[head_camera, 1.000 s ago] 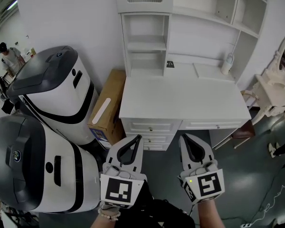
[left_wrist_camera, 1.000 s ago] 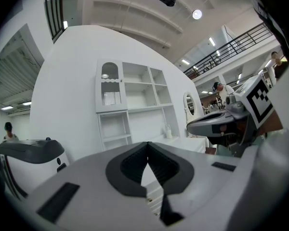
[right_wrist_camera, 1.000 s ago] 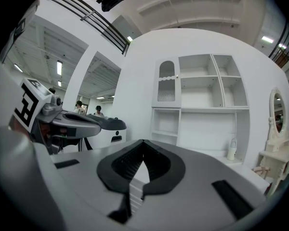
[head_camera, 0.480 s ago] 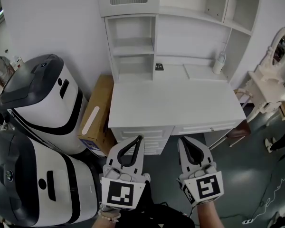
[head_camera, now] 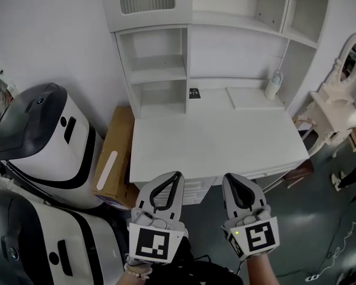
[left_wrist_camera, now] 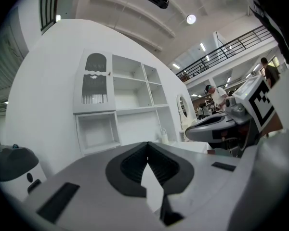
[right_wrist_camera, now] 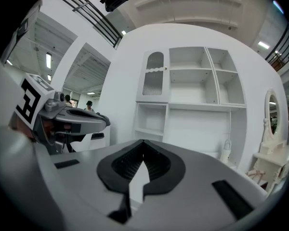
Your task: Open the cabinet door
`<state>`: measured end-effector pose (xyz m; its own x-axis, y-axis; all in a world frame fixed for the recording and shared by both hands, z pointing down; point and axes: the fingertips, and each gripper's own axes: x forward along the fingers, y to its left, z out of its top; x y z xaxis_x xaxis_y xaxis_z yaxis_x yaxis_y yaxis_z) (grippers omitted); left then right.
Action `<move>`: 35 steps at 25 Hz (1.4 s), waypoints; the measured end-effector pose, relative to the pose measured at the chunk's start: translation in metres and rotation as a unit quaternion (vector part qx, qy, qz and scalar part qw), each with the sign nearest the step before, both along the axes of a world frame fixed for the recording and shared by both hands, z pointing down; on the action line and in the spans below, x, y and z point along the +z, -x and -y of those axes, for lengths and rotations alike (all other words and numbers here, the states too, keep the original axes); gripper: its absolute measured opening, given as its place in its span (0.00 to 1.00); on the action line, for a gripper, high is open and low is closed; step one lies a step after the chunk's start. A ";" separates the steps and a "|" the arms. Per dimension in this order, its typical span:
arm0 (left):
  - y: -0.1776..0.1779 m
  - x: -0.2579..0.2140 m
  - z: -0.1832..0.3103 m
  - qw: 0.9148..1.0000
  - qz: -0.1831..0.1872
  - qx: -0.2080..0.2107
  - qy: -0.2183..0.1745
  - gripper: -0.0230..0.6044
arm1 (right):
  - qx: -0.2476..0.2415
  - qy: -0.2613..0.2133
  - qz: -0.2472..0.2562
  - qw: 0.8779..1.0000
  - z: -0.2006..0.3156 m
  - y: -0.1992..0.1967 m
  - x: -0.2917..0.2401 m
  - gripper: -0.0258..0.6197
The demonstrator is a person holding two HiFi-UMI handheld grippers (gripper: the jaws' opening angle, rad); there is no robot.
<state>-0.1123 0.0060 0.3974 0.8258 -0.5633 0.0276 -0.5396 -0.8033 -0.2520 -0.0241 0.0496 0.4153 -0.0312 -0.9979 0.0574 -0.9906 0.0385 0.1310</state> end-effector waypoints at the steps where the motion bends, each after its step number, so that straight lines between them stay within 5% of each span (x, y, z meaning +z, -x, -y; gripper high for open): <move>1: -0.005 -0.001 0.007 1.000 -0.002 0.002 0.002 0.04 | 0.003 0.001 0.000 1.000 0.007 -0.005 -0.001 0.04; 16: -0.070 -0.015 0.106 0.999 -0.015 0.048 -0.009 0.04 | 0.046 -0.006 -0.014 0.999 0.096 -0.064 -0.015 0.04; 35: -0.088 -0.012 0.151 0.998 -0.027 0.061 -0.001 0.04 | 0.057 -0.007 -0.025 0.998 0.137 -0.082 -0.018 0.04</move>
<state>-0.0238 -0.1446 0.3850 0.8883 -0.4589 -0.0191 -0.4509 -0.8632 -0.2271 0.0583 -0.0878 0.3968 0.0851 -0.9955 0.0425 -0.9808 -0.0762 0.1795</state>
